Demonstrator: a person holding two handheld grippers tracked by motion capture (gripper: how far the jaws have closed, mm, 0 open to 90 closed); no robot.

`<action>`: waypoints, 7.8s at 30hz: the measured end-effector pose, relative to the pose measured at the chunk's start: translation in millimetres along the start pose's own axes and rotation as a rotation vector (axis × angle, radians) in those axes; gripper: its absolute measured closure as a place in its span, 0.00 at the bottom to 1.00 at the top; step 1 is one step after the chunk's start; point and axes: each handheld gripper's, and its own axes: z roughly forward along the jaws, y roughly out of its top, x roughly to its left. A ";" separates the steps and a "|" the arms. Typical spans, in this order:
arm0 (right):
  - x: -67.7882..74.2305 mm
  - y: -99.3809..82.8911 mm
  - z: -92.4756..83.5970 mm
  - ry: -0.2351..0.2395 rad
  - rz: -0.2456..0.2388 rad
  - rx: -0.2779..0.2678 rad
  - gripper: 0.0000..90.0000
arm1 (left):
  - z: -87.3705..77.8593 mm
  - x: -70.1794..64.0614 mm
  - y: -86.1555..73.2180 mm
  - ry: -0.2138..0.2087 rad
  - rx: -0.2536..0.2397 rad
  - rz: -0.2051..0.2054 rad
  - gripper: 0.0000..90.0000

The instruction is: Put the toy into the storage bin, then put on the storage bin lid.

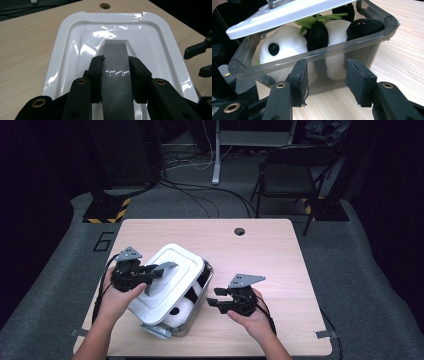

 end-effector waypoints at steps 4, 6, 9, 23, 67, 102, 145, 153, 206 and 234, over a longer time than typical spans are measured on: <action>-0.6 0.1 -0.5 -0.003 0.001 -0.004 0.57 | 3.1 -1.8 -1.2 -0.007 0.005 0.000 0.74; -0.8 0.0 -0.5 -0.003 0.000 -0.004 0.57 | 4.5 -2.8 -1.4 -0.014 0.012 0.008 0.74; -1.0 0.0 -0.5 -0.004 0.003 -0.003 0.57 | 6.5 -6.5 -1.1 -0.022 0.009 0.009 0.74; -1.7 0.3 -2.5 -0.008 0.008 -0.013 0.57 | 15.5 -17.6 -2.9 -0.057 0.020 0.030 0.74; 9.2 10.5 11.3 0.029 -0.006 -0.025 0.54 | -18.1 44.6 -57.9 -0.048 -0.048 -0.130 0.53; 4.1 17.7 11.2 -0.074 0.016 -0.104 0.51 | 11.4 24.4 -54.6 -0.005 -0.044 -0.084 0.63; 6.7 20.2 31.0 -0.066 -0.096 -0.105 0.48 | 27.4 30.9 -53.8 -0.020 -0.104 -0.075 0.57; 6.1 20.2 27.6 -0.061 -0.087 -0.099 0.47 | 26.6 31.2 -51.0 -0.005 -0.080 -0.103 0.52; -37.6 3.9 -39.7 -0.259 0.035 -0.099 0.38 | -0.6 96.4 -99.2 0.093 -0.092 -0.072 0.40; -62.8 -30.7 -36.9 -0.397 0.065 0.028 0.38 | 24.6 116.6 -146.7 0.148 -0.067 -0.118 0.41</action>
